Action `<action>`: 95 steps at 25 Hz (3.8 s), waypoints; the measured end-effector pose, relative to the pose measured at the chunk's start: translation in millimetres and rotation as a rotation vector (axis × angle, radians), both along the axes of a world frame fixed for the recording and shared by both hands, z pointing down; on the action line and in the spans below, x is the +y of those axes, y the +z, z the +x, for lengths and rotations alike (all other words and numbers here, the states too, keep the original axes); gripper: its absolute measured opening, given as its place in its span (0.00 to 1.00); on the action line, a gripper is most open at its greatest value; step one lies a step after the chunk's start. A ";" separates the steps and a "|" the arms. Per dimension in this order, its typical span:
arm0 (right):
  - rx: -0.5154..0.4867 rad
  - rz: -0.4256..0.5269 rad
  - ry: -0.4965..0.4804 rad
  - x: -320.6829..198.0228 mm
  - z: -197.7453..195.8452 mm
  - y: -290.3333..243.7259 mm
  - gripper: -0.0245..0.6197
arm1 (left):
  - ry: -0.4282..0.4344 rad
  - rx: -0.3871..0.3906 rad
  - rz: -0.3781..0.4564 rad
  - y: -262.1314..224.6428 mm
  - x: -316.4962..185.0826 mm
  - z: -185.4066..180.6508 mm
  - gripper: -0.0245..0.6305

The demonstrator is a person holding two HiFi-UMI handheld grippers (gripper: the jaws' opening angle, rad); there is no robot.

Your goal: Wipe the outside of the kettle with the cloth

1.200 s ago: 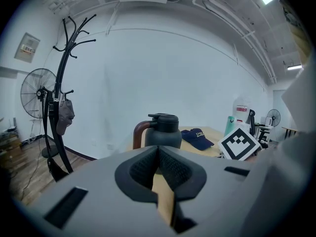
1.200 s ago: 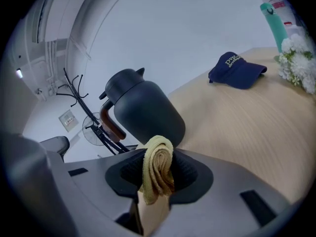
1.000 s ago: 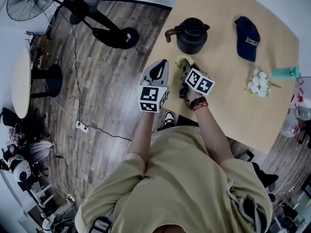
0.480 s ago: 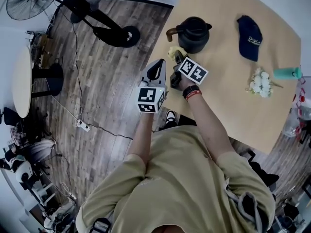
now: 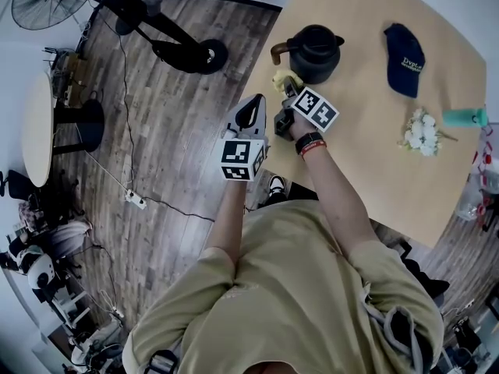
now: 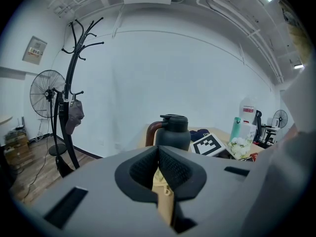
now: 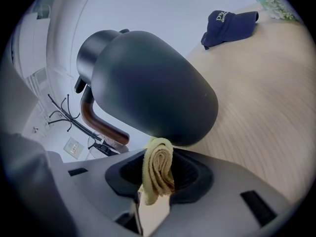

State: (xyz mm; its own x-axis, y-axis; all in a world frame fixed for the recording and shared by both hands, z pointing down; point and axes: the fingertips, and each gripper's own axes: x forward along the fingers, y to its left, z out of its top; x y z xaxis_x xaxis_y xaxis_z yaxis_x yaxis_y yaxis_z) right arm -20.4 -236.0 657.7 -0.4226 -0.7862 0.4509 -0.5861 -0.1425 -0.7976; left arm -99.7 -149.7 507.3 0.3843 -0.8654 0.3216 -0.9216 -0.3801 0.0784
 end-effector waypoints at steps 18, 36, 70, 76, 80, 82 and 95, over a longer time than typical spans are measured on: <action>0.022 0.010 -0.052 20.9 28.9 1.7 0.25 | 0.062 -0.001 -0.025 8.4 1.6 24.1 0.07; 0.043 0.018 -0.030 33.2 65.5 -1.5 0.25 | 0.086 0.016 -0.020 11.1 -1.1 42.5 0.07; 0.304 0.079 0.121 -16.3 170.7 -7.3 0.25 | 0.085 0.029 -0.059 19.8 1.4 51.5 0.07; 0.364 0.140 0.127 -1.1 187.9 -48.2 0.24 | 0.098 0.035 -0.047 3.8 9.6 48.6 0.07; 0.385 0.220 0.095 28.7 181.1 -92.4 0.24 | 0.105 0.028 -0.026 -22.4 15.8 45.2 0.07; 0.435 0.285 0.067 45.7 173.8 -117.7 0.24 | 0.106 0.020 -0.007 -37.9 22.4 43.3 0.07; 0.794 0.643 -0.022 157.1 118.7 -271.0 0.24 | 0.078 0.043 0.136 -111.1 80.0 18.0 0.07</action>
State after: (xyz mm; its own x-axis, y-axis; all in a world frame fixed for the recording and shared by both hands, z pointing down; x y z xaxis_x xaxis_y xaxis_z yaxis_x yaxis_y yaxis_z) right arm 98.3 -78.9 386.7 -0.2025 -0.9739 0.1026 -0.9762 0.1925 -0.0998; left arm -81.7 -69.7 396.1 0.4626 -0.8670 0.1852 -0.8860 -0.4598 0.0604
